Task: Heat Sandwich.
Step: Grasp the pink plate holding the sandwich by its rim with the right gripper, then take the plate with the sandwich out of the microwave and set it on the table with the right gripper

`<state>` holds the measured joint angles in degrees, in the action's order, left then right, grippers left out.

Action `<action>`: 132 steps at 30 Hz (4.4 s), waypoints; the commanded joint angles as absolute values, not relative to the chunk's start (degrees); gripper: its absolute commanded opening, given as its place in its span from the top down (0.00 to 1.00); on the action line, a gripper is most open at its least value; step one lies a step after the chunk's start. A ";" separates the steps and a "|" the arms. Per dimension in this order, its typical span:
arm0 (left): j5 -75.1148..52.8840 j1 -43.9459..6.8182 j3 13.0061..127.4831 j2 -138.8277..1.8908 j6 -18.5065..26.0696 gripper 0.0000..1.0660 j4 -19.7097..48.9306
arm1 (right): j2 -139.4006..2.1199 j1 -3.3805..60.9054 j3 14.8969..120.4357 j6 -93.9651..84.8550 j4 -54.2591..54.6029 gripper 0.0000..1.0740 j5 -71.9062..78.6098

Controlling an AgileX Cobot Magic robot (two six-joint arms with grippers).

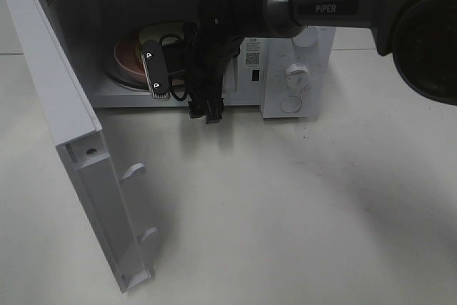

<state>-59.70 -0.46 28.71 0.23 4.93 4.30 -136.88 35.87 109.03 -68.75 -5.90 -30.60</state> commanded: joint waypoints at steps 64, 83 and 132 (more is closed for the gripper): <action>-58.79 -0.34 28.53 1.55 4.98 0.03 4.70 | -118.03 36.21 86.80 -91.04 0.63 1.00 -27.85; -58.79 -0.34 28.53 1.55 4.98 0.03 4.70 | -104.97 36.21 70.87 -100.55 3.50 1.00 -25.32; -58.79 -0.34 28.53 1.55 4.98 0.03 4.70 | -66.98 36.21 32.95 -83.71 -2.81 1.00 -26.53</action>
<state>-59.70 -0.46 28.71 0.23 4.93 4.30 -67.67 36.38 32.95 -84.74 -2.18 -27.27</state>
